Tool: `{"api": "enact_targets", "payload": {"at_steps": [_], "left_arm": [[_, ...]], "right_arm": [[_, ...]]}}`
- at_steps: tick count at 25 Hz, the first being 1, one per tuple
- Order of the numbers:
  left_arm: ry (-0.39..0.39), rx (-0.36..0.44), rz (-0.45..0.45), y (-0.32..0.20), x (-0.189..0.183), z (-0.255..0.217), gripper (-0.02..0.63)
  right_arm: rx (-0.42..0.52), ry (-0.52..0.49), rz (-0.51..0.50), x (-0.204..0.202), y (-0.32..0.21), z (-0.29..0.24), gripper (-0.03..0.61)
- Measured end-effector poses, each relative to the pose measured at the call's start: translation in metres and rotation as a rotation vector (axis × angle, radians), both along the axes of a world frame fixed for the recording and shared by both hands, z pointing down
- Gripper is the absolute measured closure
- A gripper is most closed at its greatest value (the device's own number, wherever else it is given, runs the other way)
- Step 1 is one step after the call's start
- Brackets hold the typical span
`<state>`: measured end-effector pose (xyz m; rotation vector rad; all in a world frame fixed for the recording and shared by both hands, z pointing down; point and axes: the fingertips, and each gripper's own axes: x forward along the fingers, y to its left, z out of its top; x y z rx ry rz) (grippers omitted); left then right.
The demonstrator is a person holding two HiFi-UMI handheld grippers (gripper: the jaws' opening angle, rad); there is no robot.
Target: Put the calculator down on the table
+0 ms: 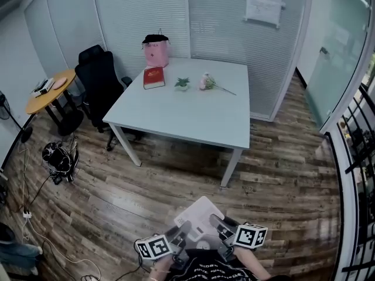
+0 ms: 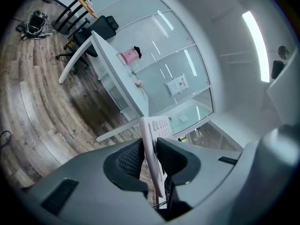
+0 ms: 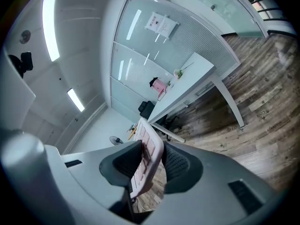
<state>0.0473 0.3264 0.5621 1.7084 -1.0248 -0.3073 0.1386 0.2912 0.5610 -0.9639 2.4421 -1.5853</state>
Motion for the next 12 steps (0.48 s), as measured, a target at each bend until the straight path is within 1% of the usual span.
{"api": "enact_targets", "payload": {"at_steps": [3,5,8,12], "left_arm": [[0.006,-0.011,-0.013,-0.012,0.010,0.002,0.515],[0.005,-0.027,-0.015,-0.014,0.015,0.004,0.515],[-0.006,-0.036,-0.014,-0.018,0.015,0.007,0.515],[0.006,-0.049,0.009,-0.031,0.019,0.016,0.515]], "right_arm": [[-0.001,0.003,-0.009,0.008,-0.014,0.002,0.437],[-0.019,0.003,-0.007,0.013,-0.015,0.005,0.437],[-0.033,-0.003,-0.004,0.015,-0.020,0.009,0.437],[-0.044,0.007,0.018,0.020,-0.028,0.017,0.437]]}}
